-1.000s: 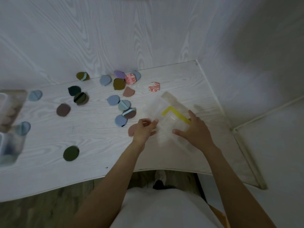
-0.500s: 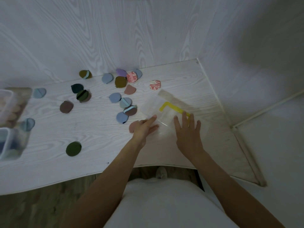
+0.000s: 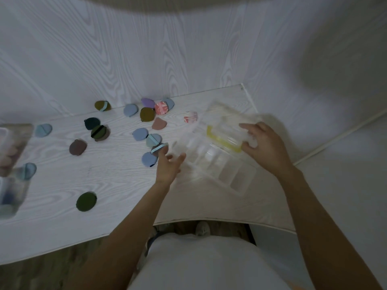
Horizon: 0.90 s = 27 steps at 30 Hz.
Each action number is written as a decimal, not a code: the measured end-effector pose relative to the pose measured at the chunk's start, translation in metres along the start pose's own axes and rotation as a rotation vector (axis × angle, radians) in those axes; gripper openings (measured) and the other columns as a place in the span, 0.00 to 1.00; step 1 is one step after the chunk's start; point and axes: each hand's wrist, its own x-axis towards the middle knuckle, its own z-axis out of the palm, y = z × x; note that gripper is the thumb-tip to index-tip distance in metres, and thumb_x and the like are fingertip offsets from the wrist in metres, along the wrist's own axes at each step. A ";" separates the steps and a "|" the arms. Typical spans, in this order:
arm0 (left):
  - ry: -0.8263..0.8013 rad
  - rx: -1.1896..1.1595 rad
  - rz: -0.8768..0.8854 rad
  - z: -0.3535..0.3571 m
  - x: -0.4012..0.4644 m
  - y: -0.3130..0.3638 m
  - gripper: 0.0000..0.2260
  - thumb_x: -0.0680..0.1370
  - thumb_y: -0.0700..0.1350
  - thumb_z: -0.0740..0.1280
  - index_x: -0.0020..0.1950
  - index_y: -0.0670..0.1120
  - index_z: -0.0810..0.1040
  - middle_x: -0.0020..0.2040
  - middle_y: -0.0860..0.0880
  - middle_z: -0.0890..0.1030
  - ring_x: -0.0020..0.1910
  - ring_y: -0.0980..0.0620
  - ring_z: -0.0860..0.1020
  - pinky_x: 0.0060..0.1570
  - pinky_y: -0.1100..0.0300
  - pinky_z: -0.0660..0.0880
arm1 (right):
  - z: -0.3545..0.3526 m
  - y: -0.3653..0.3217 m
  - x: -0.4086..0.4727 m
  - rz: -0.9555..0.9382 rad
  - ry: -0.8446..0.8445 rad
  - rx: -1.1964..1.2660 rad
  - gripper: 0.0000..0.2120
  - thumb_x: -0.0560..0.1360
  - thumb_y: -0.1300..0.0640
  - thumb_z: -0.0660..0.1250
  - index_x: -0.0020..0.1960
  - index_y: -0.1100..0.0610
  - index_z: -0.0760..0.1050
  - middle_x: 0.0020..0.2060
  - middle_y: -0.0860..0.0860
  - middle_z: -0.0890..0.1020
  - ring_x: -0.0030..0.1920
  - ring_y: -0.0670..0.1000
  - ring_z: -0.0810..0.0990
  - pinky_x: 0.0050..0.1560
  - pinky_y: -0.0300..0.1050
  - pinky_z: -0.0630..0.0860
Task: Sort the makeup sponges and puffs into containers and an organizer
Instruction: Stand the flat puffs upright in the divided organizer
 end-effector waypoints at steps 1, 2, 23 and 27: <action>-0.008 0.086 0.049 0.000 0.003 0.002 0.31 0.74 0.50 0.69 0.73 0.48 0.60 0.62 0.47 0.70 0.57 0.48 0.74 0.50 0.51 0.77 | 0.000 0.009 0.006 0.005 0.059 -0.036 0.18 0.71 0.58 0.64 0.61 0.55 0.76 0.49 0.55 0.79 0.51 0.59 0.77 0.52 0.54 0.75; -0.024 0.159 0.080 -0.001 0.006 0.005 0.29 0.74 0.50 0.70 0.72 0.48 0.62 0.61 0.48 0.71 0.55 0.49 0.73 0.53 0.47 0.76 | 0.004 0.018 0.011 0.028 0.117 -0.088 0.18 0.71 0.58 0.62 0.60 0.56 0.77 0.50 0.57 0.80 0.52 0.61 0.76 0.53 0.55 0.73; -0.171 0.380 0.234 0.038 -0.001 0.010 0.27 0.75 0.54 0.66 0.72 0.53 0.63 0.64 0.50 0.74 0.59 0.54 0.73 0.57 0.59 0.71 | 0.058 0.036 -0.042 0.143 -0.436 -0.378 0.50 0.65 0.32 0.66 0.75 0.43 0.41 0.75 0.54 0.50 0.74 0.60 0.49 0.71 0.63 0.50; -0.174 0.377 0.275 0.011 -0.004 0.009 0.20 0.78 0.50 0.64 0.70 0.52 0.67 0.62 0.54 0.73 0.55 0.58 0.73 0.44 0.75 0.70 | 0.056 0.021 -0.032 0.186 -0.480 -0.284 0.44 0.69 0.30 0.61 0.76 0.48 0.47 0.75 0.56 0.48 0.74 0.60 0.43 0.70 0.64 0.42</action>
